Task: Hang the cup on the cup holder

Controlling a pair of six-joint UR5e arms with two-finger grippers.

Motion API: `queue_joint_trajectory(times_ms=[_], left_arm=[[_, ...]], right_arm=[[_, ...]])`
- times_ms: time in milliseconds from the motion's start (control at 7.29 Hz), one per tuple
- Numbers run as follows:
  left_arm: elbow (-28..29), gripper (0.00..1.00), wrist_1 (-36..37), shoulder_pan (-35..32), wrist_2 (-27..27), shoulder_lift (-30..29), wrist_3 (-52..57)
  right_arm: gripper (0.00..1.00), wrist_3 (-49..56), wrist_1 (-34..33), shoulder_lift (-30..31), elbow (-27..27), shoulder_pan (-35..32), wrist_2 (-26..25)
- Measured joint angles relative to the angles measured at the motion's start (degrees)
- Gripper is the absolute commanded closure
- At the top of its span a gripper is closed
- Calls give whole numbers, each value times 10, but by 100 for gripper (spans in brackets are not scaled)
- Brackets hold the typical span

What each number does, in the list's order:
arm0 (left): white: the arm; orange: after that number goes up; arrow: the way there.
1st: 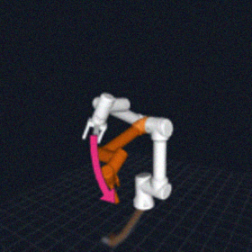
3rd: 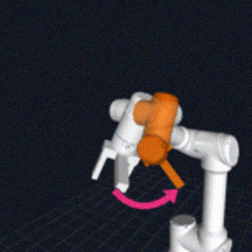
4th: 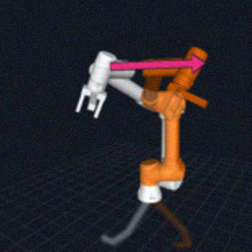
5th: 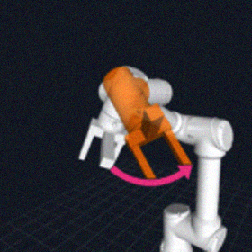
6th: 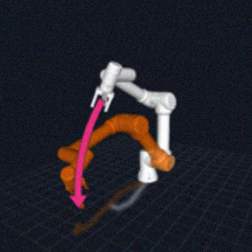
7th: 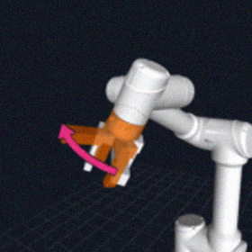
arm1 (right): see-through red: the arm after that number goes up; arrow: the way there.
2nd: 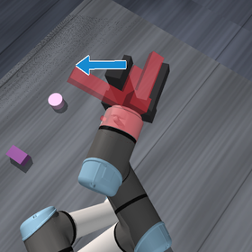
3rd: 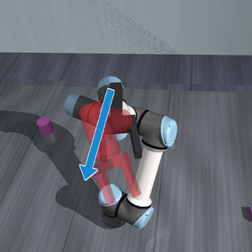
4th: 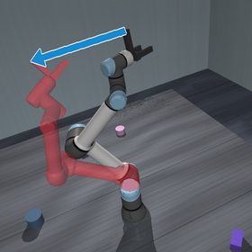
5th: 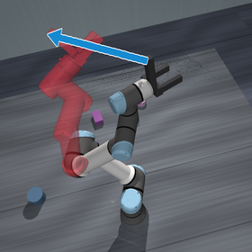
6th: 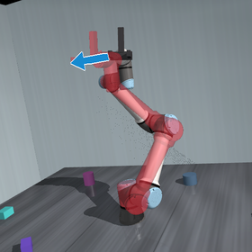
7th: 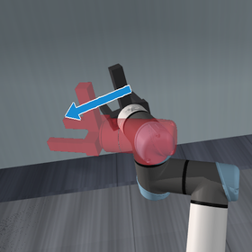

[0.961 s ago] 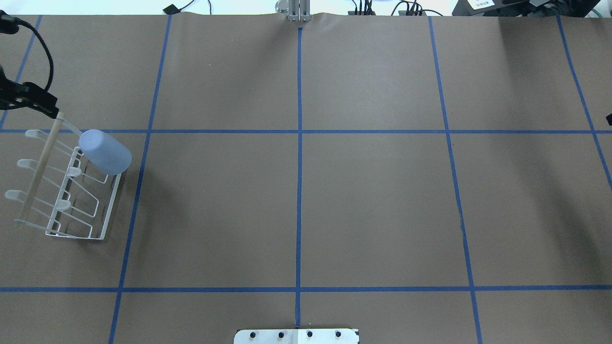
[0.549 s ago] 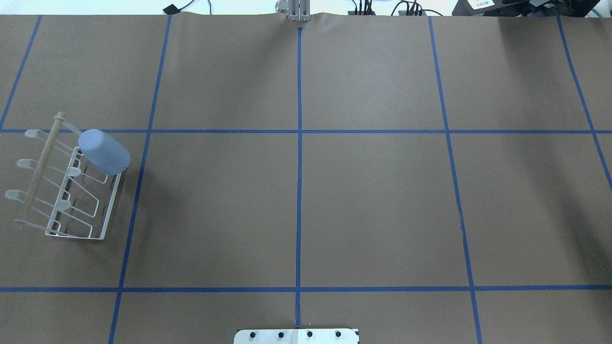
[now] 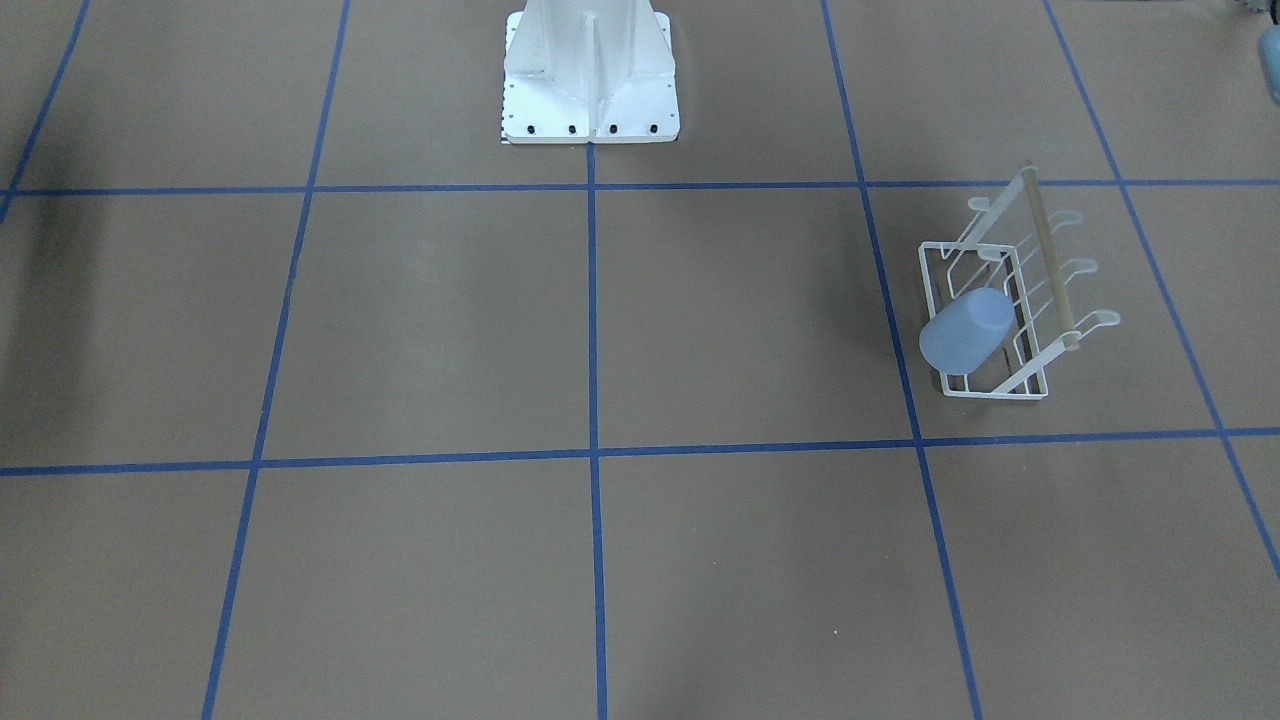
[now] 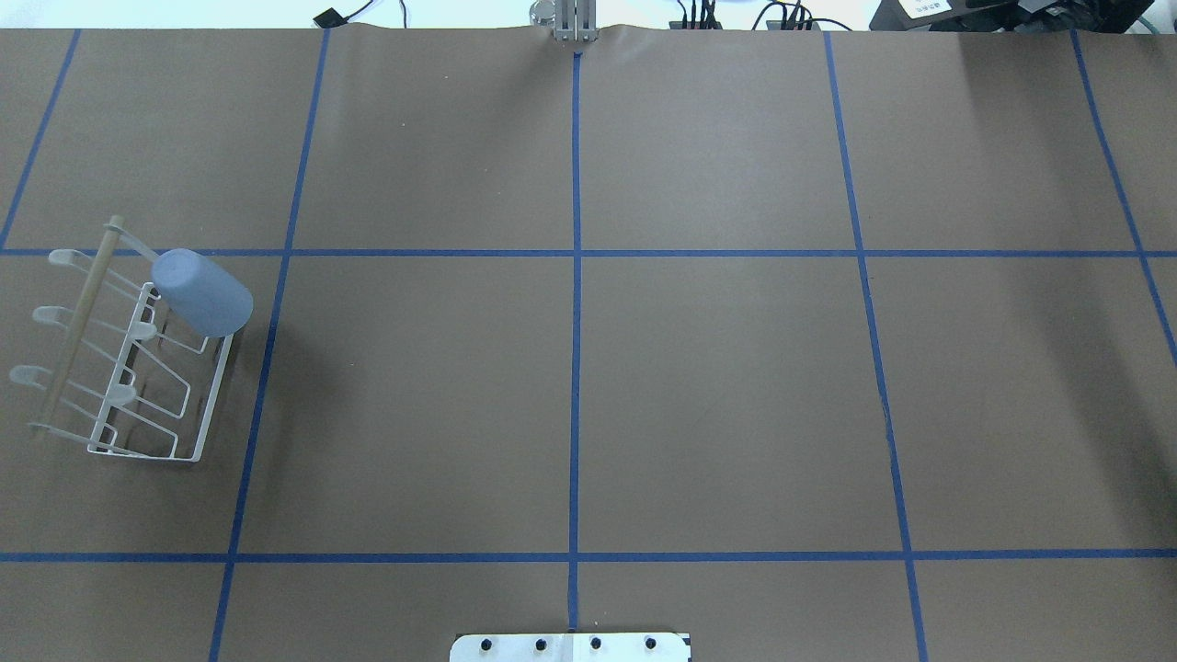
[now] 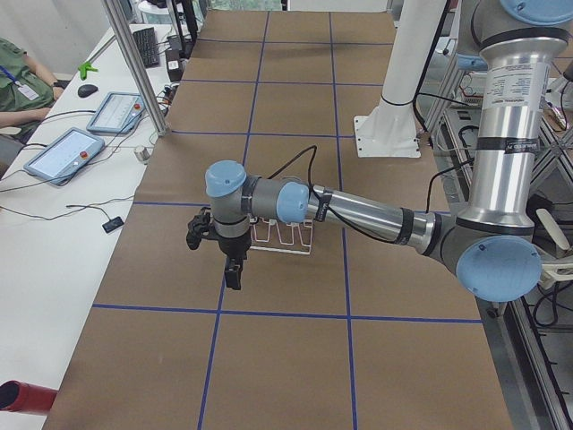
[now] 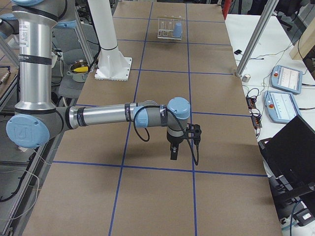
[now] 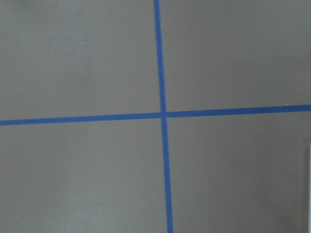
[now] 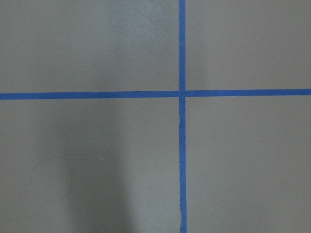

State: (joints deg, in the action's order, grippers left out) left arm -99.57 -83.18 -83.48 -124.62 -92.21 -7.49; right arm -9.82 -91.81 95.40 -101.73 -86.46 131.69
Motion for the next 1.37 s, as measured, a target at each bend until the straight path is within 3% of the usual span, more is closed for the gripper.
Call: queue_joint_trajectory(times_ms=[686, 1373], left_arm=[[26, 2, -20, -27, -78, 45, 26], [26, 2, -19, -47, -85, 48, 27]], right_arm=[[0, -1, -4, 13, 3, -13, 18], [0, -3, -4, 14, 2, -13, 23]])
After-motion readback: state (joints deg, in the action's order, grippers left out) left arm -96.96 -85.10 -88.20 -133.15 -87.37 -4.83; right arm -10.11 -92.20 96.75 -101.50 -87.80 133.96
